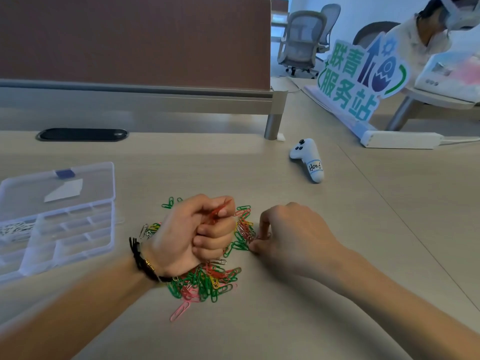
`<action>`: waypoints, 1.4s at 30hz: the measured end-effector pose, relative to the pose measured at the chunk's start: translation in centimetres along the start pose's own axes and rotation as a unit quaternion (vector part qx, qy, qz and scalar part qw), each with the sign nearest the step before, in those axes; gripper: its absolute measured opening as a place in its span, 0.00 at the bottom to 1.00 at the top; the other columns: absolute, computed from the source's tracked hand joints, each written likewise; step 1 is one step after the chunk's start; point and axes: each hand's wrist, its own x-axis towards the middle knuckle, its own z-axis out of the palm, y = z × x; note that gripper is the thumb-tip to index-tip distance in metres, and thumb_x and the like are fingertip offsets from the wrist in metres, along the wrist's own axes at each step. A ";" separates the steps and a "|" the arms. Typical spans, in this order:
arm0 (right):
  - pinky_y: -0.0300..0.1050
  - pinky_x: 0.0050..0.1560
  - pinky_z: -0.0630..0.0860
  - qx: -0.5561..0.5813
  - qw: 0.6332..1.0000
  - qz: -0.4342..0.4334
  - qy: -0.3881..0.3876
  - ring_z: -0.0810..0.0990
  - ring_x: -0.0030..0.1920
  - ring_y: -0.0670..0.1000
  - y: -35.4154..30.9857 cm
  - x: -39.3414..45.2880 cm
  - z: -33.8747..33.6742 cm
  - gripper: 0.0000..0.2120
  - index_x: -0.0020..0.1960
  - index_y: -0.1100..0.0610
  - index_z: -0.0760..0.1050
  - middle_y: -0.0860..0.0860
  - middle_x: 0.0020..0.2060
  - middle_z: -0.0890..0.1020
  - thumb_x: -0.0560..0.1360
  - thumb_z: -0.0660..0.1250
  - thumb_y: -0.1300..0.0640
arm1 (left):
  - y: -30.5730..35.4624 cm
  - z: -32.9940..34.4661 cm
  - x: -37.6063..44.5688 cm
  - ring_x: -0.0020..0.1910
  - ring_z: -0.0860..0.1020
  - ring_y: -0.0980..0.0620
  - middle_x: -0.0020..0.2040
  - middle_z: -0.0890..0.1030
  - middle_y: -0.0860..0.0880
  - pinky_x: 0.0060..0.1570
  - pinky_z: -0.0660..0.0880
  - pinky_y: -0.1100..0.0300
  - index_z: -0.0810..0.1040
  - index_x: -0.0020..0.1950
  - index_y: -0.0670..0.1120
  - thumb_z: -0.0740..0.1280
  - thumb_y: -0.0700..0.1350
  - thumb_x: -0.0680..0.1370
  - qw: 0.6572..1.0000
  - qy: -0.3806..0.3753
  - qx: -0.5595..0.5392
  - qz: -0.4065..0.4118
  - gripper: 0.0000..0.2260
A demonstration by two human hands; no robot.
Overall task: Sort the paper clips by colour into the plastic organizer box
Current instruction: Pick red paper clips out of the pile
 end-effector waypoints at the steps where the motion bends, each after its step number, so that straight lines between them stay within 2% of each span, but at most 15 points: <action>1: 0.47 0.43 0.75 -0.003 1.000 -0.005 0.002 0.79 0.49 0.56 0.1 0.0 0.1 0.11 0.45 0.50 0.79 0.51 0.43 0.80 0.71 0.71 0.43 | 0.1 -0.1 0.1 0.23 0.51 0.57 0.28 0.54 0.52 0.21 0.46 0.63 0.62 0.41 0.46 0.52 0.44 0.80 1.000 -0.014 -0.021 -0.002 0.08; 5: 0.43 0.35 0.70 0.048 0.998 -0.004 -0.047 0.78 0.39 0.51 1.1 0.6 -0.1 0.05 0.38 0.50 0.79 0.48 0.33 0.79 0.70 0.69 0.50 | 0.2 -0.4 1.1 0.25 0.52 0.56 0.29 0.55 0.52 0.22 0.47 0.62 0.60 0.39 0.46 0.48 0.45 0.79 0.995 -0.060 -0.073 -0.001 0.09; 9: 0.33 0.28 0.66 0.267 0.953 0.025 -0.140 0.69 0.28 0.44 2.5 0.8 -1.4 0.05 0.40 0.58 0.83 0.50 0.26 0.76 0.72 0.70 0.58 | 0.2 -0.9 2.1 0.25 0.53 0.57 0.28 0.55 0.52 0.21 0.48 0.63 0.58 0.37 0.47 0.51 0.51 0.83 0.997 -0.033 -0.063 0.003 0.15; 12: 0.34 0.26 0.63 0.336 0.923 0.035 -0.183 0.67 0.25 0.42 3.4 0.5 -2.0 0.05 0.44 0.58 0.79 0.43 0.24 0.74 0.76 0.65 0.62 | 0.0 -1.1 2.2 0.24 0.53 0.58 0.28 0.57 0.53 0.21 0.48 0.64 0.61 0.36 0.47 0.56 0.48 0.83 1.000 -0.003 -0.021 -0.003 0.16; 15: 0.39 0.28 0.59 0.351 0.917 0.048 -0.184 0.63 0.28 0.46 4.0 0.5 -1.7 0.08 0.43 0.54 0.73 0.45 0.26 0.71 0.81 0.60 0.59 | 0.0 -1.2 2.0 0.24 0.56 0.58 0.29 0.59 0.53 0.19 0.52 0.66 0.65 0.37 0.46 0.59 0.47 0.83 1.000 0.021 0.014 -0.017 0.15; 20: 0.38 0.26 0.55 0.544 0.808 0.054 -0.220 0.57 0.27 0.48 4.8 0.4 -1.1 0.07 0.46 0.59 0.69 0.55 0.32 0.70 0.83 0.59 0.63 | 0.2 -0.7 1.6 0.25 0.60 0.59 0.32 0.67 0.50 0.20 0.53 0.67 0.72 0.40 0.45 0.62 0.47 0.81 0.996 0.052 0.053 -0.051 0.11; 23: 0.36 0.23 0.54 0.632 0.740 0.032 -0.227 0.55 0.24 0.45 5.0 0.6 -0.9 0.02 0.46 0.61 0.73 0.56 0.32 0.73 0.77 0.64 0.66 | 0.3 -0.1 1.7 0.25 0.60 0.58 0.33 0.70 0.49 0.20 0.54 0.67 0.76 0.42 0.44 0.63 0.47 0.81 0.985 0.091 0.130 -0.074 0.10; 27: 0.36 0.23 0.50 0.707 0.670 0.061 -0.219 0.51 0.23 0.44 5.3 1.1 -1.0 0.15 0.56 0.65 0.81 0.56 0.32 0.74 0.71 0.64 0.70 | 0.3 0.5 2.1 0.23 0.61 0.58 0.32 0.68 0.49 0.18 0.55 0.68 0.78 0.47 0.41 0.60 0.44 0.82 0.978 0.134 0.123 -0.098 0.10; 29: 0.37 0.24 0.49 0.728 0.647 0.077 -0.213 0.52 0.22 0.43 5.1 1.0 -1.2 0.13 0.49 0.65 0.83 0.56 0.31 0.74 0.72 0.60 0.69 | 0.5 0.5 2.2 0.22 0.60 0.59 0.31 0.66 0.50 0.18 0.52 0.68 0.77 0.44 0.42 0.59 0.45 0.83 0.976 0.145 0.108 -0.120 0.12; 31: 0.38 0.25 0.48 0.755 0.613 0.104 -0.206 0.53 0.23 0.43 5.2 1.0 -1.1 0.13 0.38 0.63 0.78 0.55 0.30 0.70 0.72 0.56 0.68 | 0.6 0.4 2.4 0.23 0.58 0.58 0.31 0.65 0.50 0.19 0.50 0.67 0.71 0.36 0.45 0.58 0.48 0.82 0.973 0.150 0.106 -0.137 0.16; 33: 0.39 0.26 0.46 0.784 0.568 0.133 -0.213 0.50 0.25 0.45 5.6 1.2 -0.9 0.12 0.33 0.59 0.69 0.53 0.31 0.65 0.74 0.54 0.62 | 0.7 0.3 2.7 0.24 0.57 0.57 0.31 0.67 0.49 0.19 0.50 0.67 0.64 0.31 0.47 0.58 0.50 0.83 0.968 0.161 0.138 -0.135 0.20; 36: 0.40 0.25 0.46 0.776 0.567 0.161 -0.223 0.48 0.27 0.46 5.8 1.3 -0.6 0.18 0.33 0.53 0.57 0.50 0.30 0.58 0.76 0.62 0.52 | 0.7 0.7 3.3 0.25 0.57 0.56 0.29 0.65 0.50 0.21 0.51 0.65 0.63 0.29 0.49 0.61 0.52 0.82 0.953 0.180 0.216 -0.114 0.22; 38: 0.40 0.25 0.47 0.736 0.619 0.165 -0.217 0.48 0.27 0.47 5.9 1.2 -0.5 0.20 0.34 0.52 0.56 0.49 0.29 0.56 0.75 0.66 0.53 | 0.7 1.5 3.7 0.23 0.58 0.55 0.27 0.63 0.52 0.21 0.55 0.64 0.70 0.31 0.47 0.66 0.54 0.79 0.910 0.191 0.360 -0.079 0.19; 40: 0.40 0.24 0.48 0.701 0.666 0.149 -0.206 0.50 0.27 0.46 6.3 1.2 -0.5 0.16 0.34 0.53 0.63 0.49 0.27 0.59 0.75 0.67 0.57 | 0.3 2.1 4.1 0.22 0.63 0.56 0.23 0.67 0.56 0.25 0.61 0.63 0.78 0.36 0.47 0.70 0.55 0.77 0.810 0.190 0.554 -0.020 0.14; 42: 0.39 0.23 0.48 0.681 0.693 0.129 -0.198 0.51 0.25 0.46 6.5 1.2 -0.8 0.05 0.43 0.56 0.75 0.50 0.26 0.63 0.77 0.66 0.61 | -0.3 2.5 4.5 0.23 0.67 0.59 0.22 0.69 0.56 0.29 0.63 0.62 0.81 0.41 0.51 0.72 0.56 0.74 0.720 0.185 0.669 0.017 0.09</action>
